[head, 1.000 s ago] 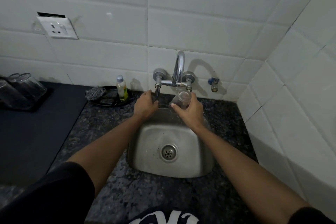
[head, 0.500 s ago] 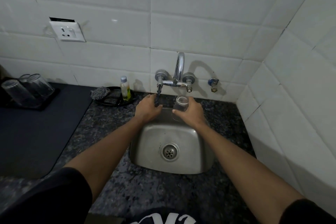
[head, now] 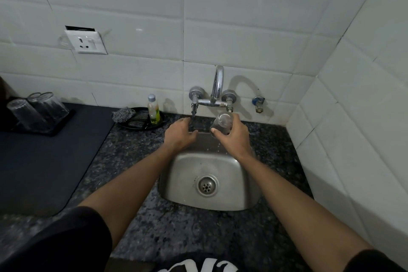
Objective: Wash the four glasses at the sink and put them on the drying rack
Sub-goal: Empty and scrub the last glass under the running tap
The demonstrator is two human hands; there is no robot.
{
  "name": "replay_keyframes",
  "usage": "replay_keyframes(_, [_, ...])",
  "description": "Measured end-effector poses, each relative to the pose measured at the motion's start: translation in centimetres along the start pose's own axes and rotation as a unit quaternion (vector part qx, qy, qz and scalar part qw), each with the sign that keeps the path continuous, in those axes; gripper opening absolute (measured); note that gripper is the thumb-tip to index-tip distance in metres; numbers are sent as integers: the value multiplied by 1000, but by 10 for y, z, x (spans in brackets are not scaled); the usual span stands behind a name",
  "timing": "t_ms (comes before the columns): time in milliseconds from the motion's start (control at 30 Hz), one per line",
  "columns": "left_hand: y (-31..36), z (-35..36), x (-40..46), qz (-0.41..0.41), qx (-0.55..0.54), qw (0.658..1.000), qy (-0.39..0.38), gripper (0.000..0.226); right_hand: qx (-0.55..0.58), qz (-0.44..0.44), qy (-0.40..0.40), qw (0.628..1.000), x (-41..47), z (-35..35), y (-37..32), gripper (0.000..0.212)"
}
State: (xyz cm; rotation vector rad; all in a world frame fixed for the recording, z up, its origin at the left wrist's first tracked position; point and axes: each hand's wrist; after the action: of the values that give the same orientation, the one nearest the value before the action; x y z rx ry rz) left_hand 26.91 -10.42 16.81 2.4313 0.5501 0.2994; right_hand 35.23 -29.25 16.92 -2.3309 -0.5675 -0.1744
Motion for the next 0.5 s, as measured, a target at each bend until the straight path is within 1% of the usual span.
replay_keyframes(100, [2, -1, -4, -3, 2, 1000, -2, 63, -20, 8, -35, 999, 0, -2, -1, 68])
replay_keyframes(233, [3, -1, -9, -3, -1, 1000, -1, 64, 11, -1, 6, 1000, -3, -2, -3, 74])
replay_keyframes(367, [5, -3, -13, -4, 3, 1000, -2, 63, -4, 3, -10, 1000, -5, -5, -4, 66])
replay_keyframes(467, [5, -1, -16, -4, 1, 1000, 2, 66, 15, -2, 15, 1000, -10, -3, -4, 66])
replay_keyframes(500, [5, 0, -17, -5, 2, 1000, 0, 67, 14, -1, 12, 1000, -12, -2, -3, 66])
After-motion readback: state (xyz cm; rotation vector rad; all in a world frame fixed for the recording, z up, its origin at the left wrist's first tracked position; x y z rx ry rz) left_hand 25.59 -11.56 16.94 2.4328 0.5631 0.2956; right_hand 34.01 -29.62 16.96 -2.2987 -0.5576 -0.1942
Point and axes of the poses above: each hand's wrist, its own x-axis towards the middle knuckle, its own z-axis out of the palm, y = z × x, and after that the axes turned 10 degrees about -x, right-handed
